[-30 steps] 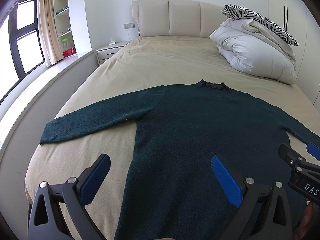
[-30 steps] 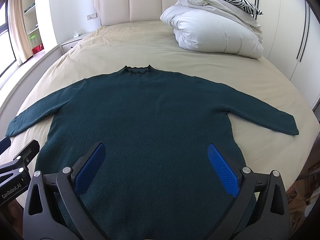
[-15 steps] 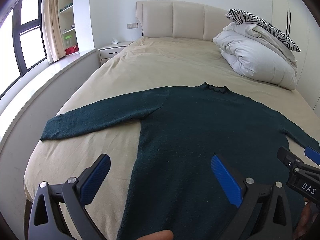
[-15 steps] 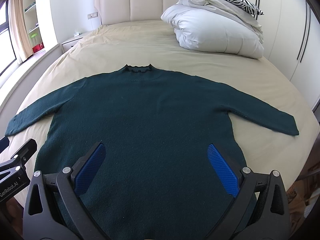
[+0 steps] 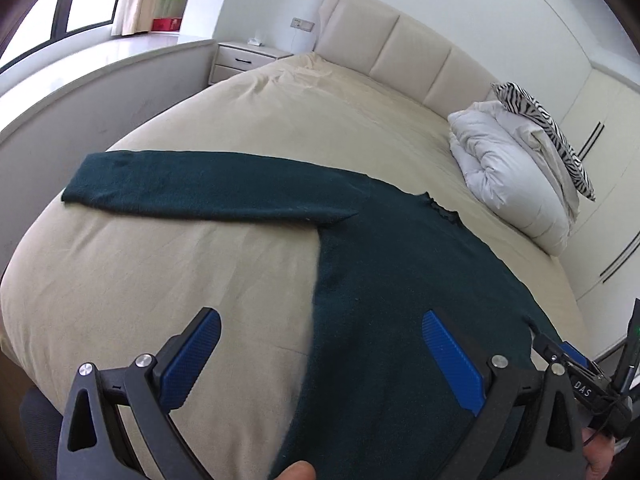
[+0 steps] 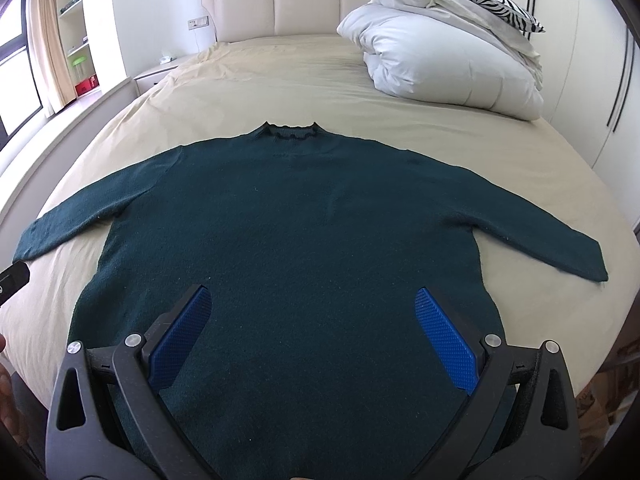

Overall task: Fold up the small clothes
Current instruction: 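Grasp the sweater sleeve with the left tool and fold it across the body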

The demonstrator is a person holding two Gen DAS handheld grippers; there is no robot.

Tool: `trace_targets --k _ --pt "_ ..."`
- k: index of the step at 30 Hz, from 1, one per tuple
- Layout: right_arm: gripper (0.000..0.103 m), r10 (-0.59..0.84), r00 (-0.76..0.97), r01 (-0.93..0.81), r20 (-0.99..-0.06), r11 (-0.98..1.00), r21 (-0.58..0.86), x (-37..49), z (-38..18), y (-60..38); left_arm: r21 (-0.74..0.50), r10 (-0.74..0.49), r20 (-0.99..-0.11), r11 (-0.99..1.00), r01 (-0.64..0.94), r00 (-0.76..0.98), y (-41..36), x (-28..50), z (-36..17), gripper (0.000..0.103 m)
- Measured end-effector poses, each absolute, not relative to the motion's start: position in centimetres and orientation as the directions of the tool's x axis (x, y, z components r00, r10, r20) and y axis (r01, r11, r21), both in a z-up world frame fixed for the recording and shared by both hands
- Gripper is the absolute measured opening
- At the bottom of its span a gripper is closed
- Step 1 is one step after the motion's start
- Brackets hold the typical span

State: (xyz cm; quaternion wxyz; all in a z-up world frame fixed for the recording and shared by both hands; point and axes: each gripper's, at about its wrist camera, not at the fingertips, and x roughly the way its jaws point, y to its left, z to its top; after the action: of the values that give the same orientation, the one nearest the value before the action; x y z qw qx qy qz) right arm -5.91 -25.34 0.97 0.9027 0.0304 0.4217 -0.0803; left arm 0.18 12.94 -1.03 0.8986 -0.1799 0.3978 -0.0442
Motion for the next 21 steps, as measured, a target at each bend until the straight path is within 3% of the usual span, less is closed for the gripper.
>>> trace_targets --k 5,8,11,14,16,21 --pt "0.103 -0.027 0.66 0.094 -0.751 0.994 0.046 -4.6 1.6 -26.0 -0.374 -0.118 -0.677 0.905 -0.202 0.726 16.8 -0.6 -2.1 0.103" --pt "0.103 0.047 0.663 0.063 -0.747 0.991 0.119 -3.7 1.8 -26.9 -0.334 -0.09 -0.739 0.91 -0.247 0.668 18.8 0.1 -3.1 0.103" --pt "0.101 0.153 0.644 0.053 -0.75 0.968 0.244 -2.5 1.3 -28.4 -0.446 -0.122 -0.696 0.846 -0.293 0.708 22.0 0.3 -3.3 0.103" --pt "0.089 0.244 0.63 0.055 -0.737 0.933 0.356 -1.7 0.5 -29.5 -0.525 -0.098 -0.641 0.78 -0.342 0.761 25.5 1.2 -3.7 0.103" --pt "0.086 0.29 0.618 0.051 -0.731 0.913 0.406 -1.2 0.0 -29.9 -0.634 -0.163 -0.606 0.69 -0.349 0.779 27.8 2.9 -5.0 0.101" --pt "0.07 0.384 0.599 0.037 -0.703 0.864 0.502 0.3 -1.8 -29.5 -0.763 -0.229 -0.584 0.482 -0.431 0.779 32.0 7.2 -9.9 0.078"
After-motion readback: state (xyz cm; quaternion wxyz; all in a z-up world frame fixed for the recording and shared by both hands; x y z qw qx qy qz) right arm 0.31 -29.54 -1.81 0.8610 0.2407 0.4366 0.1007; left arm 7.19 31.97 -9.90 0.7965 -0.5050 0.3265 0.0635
